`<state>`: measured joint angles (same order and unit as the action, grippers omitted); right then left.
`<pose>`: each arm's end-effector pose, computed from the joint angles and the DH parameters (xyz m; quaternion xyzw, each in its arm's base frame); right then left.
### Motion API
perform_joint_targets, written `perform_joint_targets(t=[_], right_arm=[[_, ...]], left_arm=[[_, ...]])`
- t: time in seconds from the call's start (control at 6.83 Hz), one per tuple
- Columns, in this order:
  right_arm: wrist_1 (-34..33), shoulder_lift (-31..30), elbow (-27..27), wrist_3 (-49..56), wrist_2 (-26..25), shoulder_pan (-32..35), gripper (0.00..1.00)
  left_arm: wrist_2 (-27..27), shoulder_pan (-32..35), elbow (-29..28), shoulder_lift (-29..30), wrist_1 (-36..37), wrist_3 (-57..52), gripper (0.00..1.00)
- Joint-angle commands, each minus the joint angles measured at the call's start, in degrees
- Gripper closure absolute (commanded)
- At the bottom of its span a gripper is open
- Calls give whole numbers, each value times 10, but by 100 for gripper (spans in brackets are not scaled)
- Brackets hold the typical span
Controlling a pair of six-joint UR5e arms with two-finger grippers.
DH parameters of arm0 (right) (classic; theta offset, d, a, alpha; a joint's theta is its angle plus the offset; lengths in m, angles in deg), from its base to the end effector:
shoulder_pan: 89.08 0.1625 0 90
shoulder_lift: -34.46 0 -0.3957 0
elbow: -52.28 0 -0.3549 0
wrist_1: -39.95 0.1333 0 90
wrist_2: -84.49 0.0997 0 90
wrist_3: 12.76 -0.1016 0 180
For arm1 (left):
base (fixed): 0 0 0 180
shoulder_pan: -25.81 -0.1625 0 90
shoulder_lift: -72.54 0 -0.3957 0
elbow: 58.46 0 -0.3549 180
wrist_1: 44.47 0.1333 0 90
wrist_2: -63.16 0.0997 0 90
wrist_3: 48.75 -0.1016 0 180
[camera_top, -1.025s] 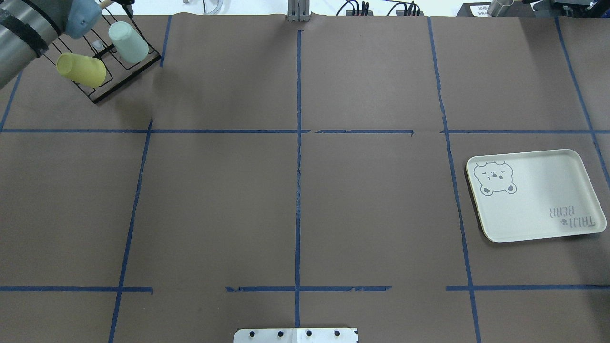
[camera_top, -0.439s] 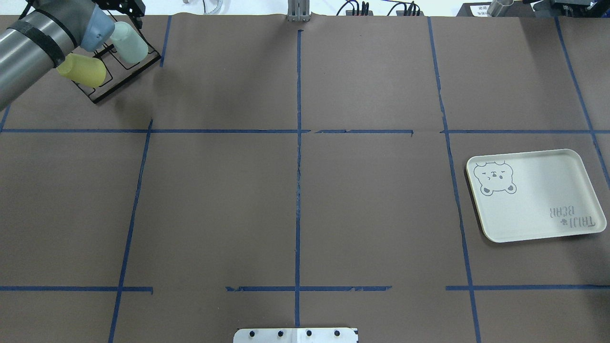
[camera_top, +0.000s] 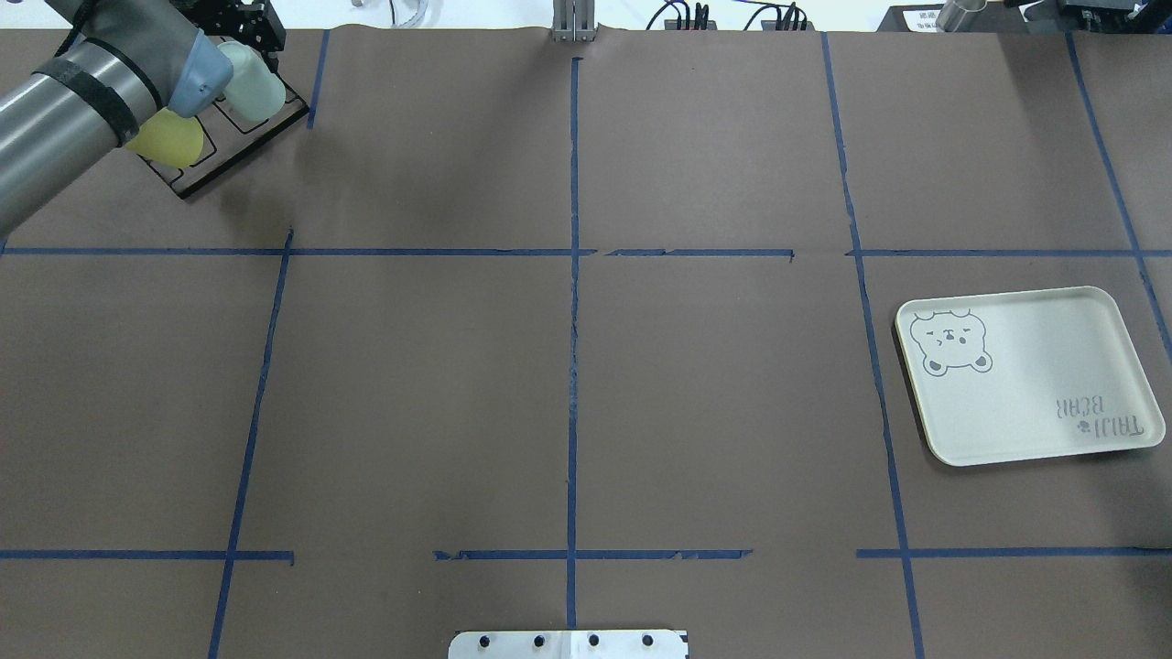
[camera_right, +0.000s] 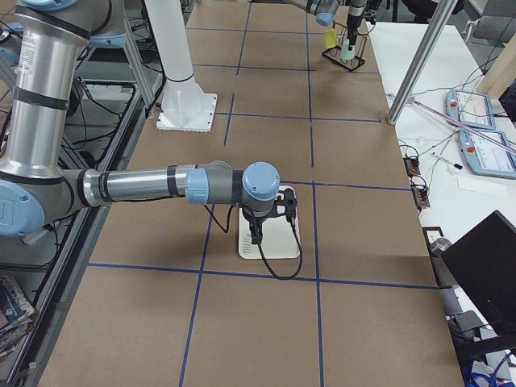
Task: Left arm grabs green cup and hands to right arm on tray
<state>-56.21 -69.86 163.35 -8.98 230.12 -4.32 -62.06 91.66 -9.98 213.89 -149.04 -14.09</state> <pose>0.0168 -0.3579 0.5605 -0.0014 -0.4666 -0.0719 0.8815 0.2525 -0.7458 0.3835 0.0303 0.3565 -0.0217 0.9336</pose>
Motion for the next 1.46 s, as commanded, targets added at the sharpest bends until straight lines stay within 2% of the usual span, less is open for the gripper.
perform_joint_targets(t=[0.0,0.15,0.29,0.59,0.73,0.88,1.17,1.32], right_arm=[[0,0,0,0,0,-1,0],[0,0,0,0,0,-3,0],[1,1,0,0,-1,-5,0],[1,16,0,-15,-3,-14,2],[1,45,1,-65,-3,-39,10],[1,91,1,-121,-4,-89,7],[1,156,10,-194,-2,-145,2],[7,193,19,-222,-3,-182,2]], left_arm=[[-1,21,1,0,2,-11,100],[-18,42,32,-1,18,-15,100],[-32,52,105,-25,59,-16,100],[-31,60,279,-73,183,-8,100],[-32,53,373,-112,206,21,100],[-32,3,458,-142,204,137,100],[-29,-115,543,-143,181,361,100],[-27,-156,557,-143,116,452,100]])
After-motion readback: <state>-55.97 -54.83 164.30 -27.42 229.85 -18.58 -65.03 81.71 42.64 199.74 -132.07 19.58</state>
